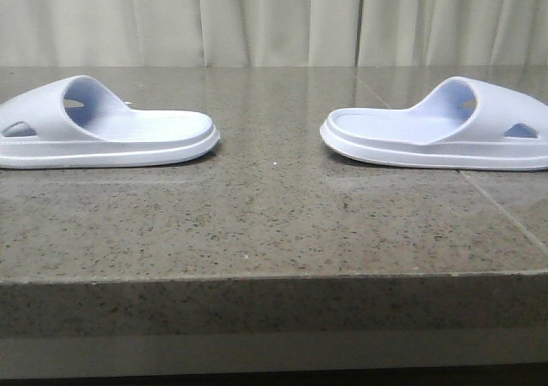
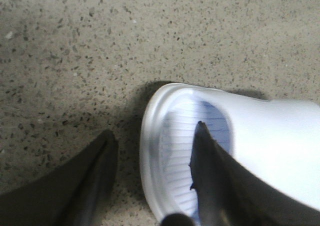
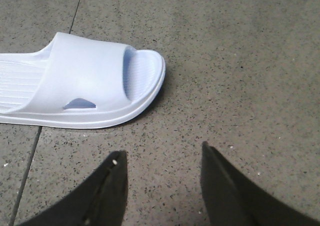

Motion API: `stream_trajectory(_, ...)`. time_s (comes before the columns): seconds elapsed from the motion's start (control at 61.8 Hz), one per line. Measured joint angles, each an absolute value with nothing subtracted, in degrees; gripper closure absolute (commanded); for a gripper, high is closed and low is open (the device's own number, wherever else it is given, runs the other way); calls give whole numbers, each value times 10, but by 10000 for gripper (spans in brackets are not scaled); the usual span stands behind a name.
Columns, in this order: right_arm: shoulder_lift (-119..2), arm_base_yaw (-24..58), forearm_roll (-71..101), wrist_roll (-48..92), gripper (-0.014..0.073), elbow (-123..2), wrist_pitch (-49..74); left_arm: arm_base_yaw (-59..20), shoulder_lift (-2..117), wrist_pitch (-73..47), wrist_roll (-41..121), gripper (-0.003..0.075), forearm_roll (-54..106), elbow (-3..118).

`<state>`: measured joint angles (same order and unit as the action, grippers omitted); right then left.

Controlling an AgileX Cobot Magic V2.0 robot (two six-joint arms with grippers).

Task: Insert blue slippers together front up

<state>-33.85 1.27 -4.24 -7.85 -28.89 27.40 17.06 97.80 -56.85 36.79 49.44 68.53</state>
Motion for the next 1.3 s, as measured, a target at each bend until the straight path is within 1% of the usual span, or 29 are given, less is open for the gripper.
stream_trajectory(0.227, -338, 13, -42, -79, 219, -289, 274, 169, 1006, -569, 370, 387, 505, 689)
stream_trajectory(0.405, -338, 13, -42, -79, 219, -290, 274, 150, 1011, -569, 381, 388, 513, 692)
stream_trajectory(0.47, -338, 13, -42, -79, 219, -290, 274, 141, 1011, -571, 384, 399, 514, 692)
stream_trajectory(0.599, -338, 13, -42, -79, 219, -290, 274, 133, 1014, -575, 385, 531, 514, 693)
stream_trajectory(0.615, -338, 13, -42, -79, 219, -290, 274, 133, 1014, -577, 385, 559, 513, 693)
stream_trajectory(0.648, -338, 13, -42, -79, 219, -290, 274, 133, 1015, -577, 386, 585, 513, 693)
stream_trajectory(0.729, -338, 13, -42, -79, 219, -290, 274, 132, 1016, -578, 386, 684, 512, 693)
stream_trajectory(0.794, -338, 13, -42, -79, 219, -290, 274, 132, 1016, -578, 386, 737, 510, 693)
stream_trajectory(0.955, -338, 13, -42, -79, 219, -290, 274, 132, 1016, -583, 386, 741, 512, 695)
stream_trajectory(1.134, -338, 13, -42, -79, 219, -290, 274, 131, 1016, -612, 386, 741, 509, 723)
stream_trajectory(1.296, -338, 13, -42, -79, 219, -290, 274, 131, 974, -616, 392, 741, 529, 717)
